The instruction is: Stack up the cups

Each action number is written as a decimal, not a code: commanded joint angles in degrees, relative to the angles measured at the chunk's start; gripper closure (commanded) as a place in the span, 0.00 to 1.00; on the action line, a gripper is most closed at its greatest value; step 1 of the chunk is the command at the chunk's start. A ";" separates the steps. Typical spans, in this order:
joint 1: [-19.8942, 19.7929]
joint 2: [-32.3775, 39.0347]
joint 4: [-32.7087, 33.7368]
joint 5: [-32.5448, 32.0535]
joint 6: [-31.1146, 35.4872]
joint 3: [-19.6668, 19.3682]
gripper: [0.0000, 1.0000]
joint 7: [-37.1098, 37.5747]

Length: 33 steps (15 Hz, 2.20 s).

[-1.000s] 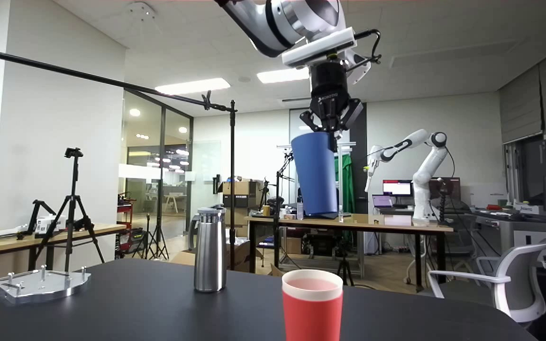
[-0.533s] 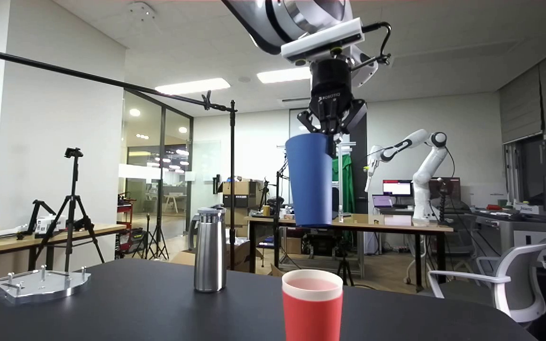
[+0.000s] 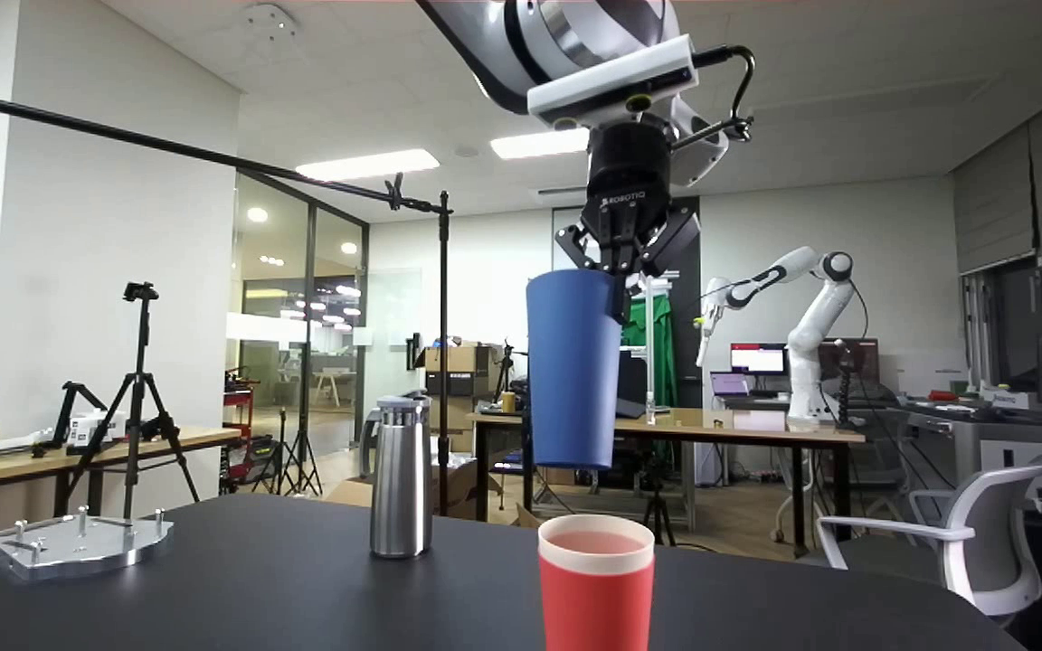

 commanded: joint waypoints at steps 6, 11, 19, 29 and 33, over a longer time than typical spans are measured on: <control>-0.41 -0.99 -2.99 -1.87 0.77 -1.24 0.99 -0.16; -0.63 -0.04 -3.15 -1.28 2.15 -1.20 0.99 -0.44; -0.77 1.22 -2.97 -0.84 5.88 -1.09 0.99 -1.41; -1.02 2.75 -3.60 -0.75 8.53 -1.03 0.99 -1.39; -0.88 2.98 -4.10 -0.72 8.83 -0.89 0.99 -1.20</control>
